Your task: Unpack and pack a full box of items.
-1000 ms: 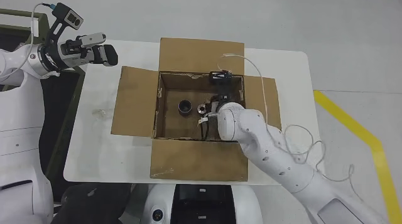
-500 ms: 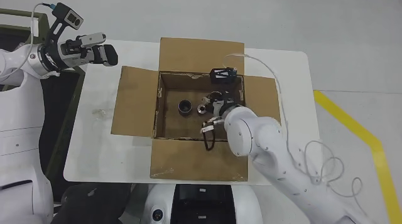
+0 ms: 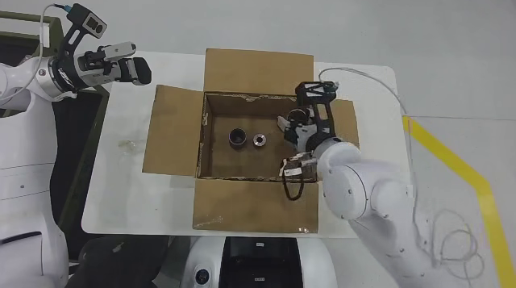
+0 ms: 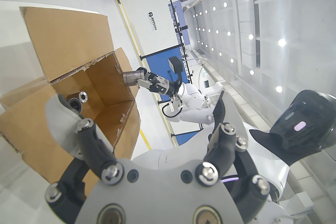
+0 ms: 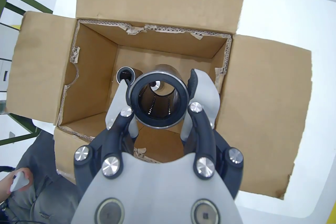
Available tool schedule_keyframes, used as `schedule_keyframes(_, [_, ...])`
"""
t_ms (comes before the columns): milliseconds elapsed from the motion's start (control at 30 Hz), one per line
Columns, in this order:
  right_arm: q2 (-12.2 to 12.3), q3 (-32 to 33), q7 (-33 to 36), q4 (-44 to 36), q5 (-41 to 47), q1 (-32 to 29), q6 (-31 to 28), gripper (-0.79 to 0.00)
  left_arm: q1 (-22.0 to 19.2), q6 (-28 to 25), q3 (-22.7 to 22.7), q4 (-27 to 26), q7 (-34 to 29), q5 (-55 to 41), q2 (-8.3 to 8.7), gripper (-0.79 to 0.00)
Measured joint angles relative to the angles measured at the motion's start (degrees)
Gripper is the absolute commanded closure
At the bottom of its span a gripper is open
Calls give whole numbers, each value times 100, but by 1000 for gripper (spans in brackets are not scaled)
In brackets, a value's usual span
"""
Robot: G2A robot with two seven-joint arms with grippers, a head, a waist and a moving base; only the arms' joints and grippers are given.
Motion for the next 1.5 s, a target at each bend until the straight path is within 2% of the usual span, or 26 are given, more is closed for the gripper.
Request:
schedule_keyframes(300, [61,854,79,-256,-2,-371,-141,0,0,0,0,0,0,0,0,-785])
schedule_keyframes(567, [96,1805,-68,-290,90,-723,106,0,0,0,0,0,0,0,0,-785])
schedule_keyframes(900, [107,2644,-150,5,549,-898,173,0,0,0,0,0,0,0,0,-785])
schedule_keyframes(1233, [115,3101,-494,612,771,-978,157,0,0,0,0,0,0,0,0,-785])
schedule_keyframes(1500, [77,3031,-972,1239,896,-892,322,0,0,0,0,0,0,0,0,-785])
